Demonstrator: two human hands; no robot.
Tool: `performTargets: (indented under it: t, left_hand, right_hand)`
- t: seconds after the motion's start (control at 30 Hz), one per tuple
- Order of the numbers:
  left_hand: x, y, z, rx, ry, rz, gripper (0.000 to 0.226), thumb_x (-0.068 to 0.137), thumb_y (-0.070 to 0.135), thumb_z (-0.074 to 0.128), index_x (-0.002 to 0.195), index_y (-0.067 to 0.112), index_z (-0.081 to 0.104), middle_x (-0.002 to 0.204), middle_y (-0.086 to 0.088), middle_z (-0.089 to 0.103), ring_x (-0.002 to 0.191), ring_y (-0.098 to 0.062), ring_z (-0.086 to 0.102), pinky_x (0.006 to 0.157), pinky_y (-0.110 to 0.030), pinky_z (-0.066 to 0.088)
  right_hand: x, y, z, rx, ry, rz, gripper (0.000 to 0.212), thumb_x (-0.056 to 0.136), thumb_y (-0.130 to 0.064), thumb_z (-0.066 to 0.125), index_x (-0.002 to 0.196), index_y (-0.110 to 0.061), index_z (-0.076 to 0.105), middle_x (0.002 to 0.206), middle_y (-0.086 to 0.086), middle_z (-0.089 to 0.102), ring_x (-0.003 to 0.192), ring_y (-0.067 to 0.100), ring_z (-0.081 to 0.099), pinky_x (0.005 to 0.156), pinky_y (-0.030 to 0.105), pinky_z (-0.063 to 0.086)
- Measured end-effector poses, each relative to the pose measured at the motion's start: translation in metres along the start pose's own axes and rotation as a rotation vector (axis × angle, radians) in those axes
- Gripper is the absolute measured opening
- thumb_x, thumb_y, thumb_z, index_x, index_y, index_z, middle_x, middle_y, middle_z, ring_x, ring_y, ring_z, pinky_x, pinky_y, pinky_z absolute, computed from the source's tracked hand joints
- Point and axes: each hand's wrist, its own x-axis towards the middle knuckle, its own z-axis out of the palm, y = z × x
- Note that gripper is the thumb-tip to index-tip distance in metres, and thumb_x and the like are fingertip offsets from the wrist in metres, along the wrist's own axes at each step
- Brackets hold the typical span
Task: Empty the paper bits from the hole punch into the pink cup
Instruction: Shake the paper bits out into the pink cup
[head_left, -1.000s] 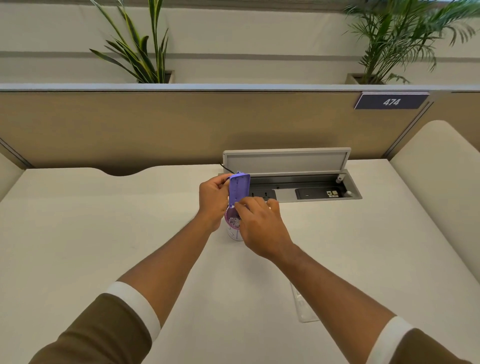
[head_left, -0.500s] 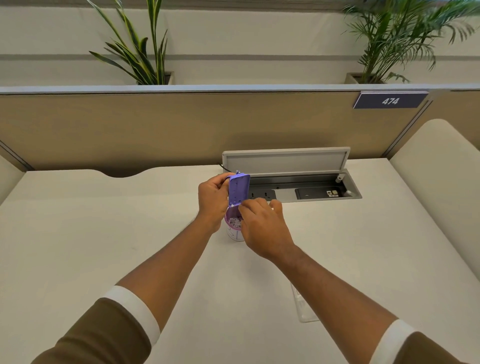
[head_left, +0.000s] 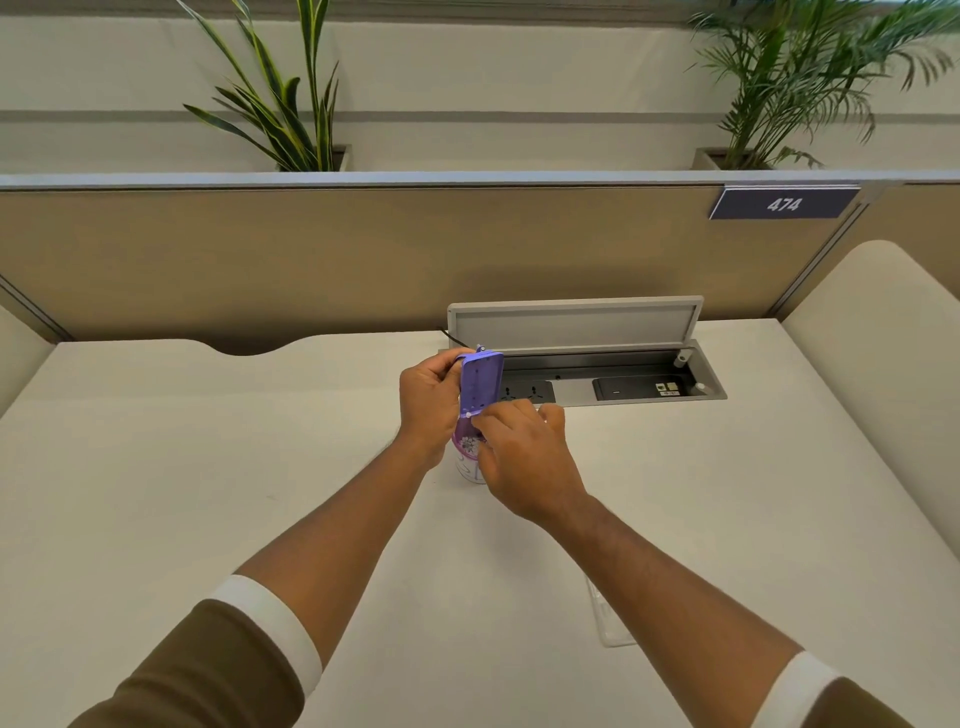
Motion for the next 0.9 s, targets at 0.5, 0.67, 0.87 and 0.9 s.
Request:
performTargets:
  t: [0.5, 0.67, 0.87, 0.9]
  left_hand:
    - [0.0020, 0.0005, 0.0011, -0.012, 0.007, -0.008, 0.031, 0.099, 0.023, 0.066, 0.127, 0.011, 0.071, 0.105, -0.004, 0.073, 0.088, -0.013, 0.070, 0.060, -0.012, 0.058]
    - [0.0009, -0.0001, 0.0013, -0.013, 0.005, -0.024, 0.029, 0.099, 0.024, 0.066, 0.126, 0.014, 0.072, 0.106, -0.005, 0.074, 0.089, -0.015, 0.071, 0.063, -0.015, 0.061]
    - [-0.0004, 0.0036, 0.0005, -0.017, 0.052, -0.041, 0.028, 0.099, 0.024, 0.066, 0.124, 0.014, 0.073, 0.103, -0.004, 0.075, 0.087, -0.015, 0.072, 0.059, -0.015, 0.059]
    - [-0.0007, 0.0036, 0.0003, -0.014, 0.055, -0.044, 0.028, 0.099, 0.024, 0.066, 0.124, 0.014, 0.073, 0.103, -0.003, 0.075, 0.087, -0.015, 0.071, 0.059, -0.014, 0.059]
  right_hand:
    - [0.0008, -0.0016, 0.0039, -0.048, 0.027, 0.020, 0.048, 0.086, -0.041, 0.077, 0.129, -0.024, 0.062, 0.118, 0.003, 0.068, 0.102, 0.020, 0.061, 0.088, 0.039, 0.046]
    - [0.0026, -0.0029, 0.0046, -0.073, -0.005, 0.020, 0.043, 0.085, -0.041, 0.079, 0.122, -0.023, 0.067, 0.115, 0.004, 0.071, 0.101, 0.022, 0.063, 0.089, 0.042, 0.046]
    - [0.0018, 0.0022, 0.0053, -0.045, 0.000, 0.044, 0.037, 0.077, -0.039, 0.087, 0.104, -0.020, 0.071, 0.100, 0.005, 0.078, 0.090, 0.022, 0.068, 0.084, 0.041, 0.048]
    - [0.0028, 0.0027, 0.0049, -0.045, 0.016, 0.048, 0.034, 0.077, -0.040, 0.087, 0.100, -0.020, 0.070, 0.096, 0.004, 0.078, 0.087, 0.021, 0.068, 0.083, 0.040, 0.048]
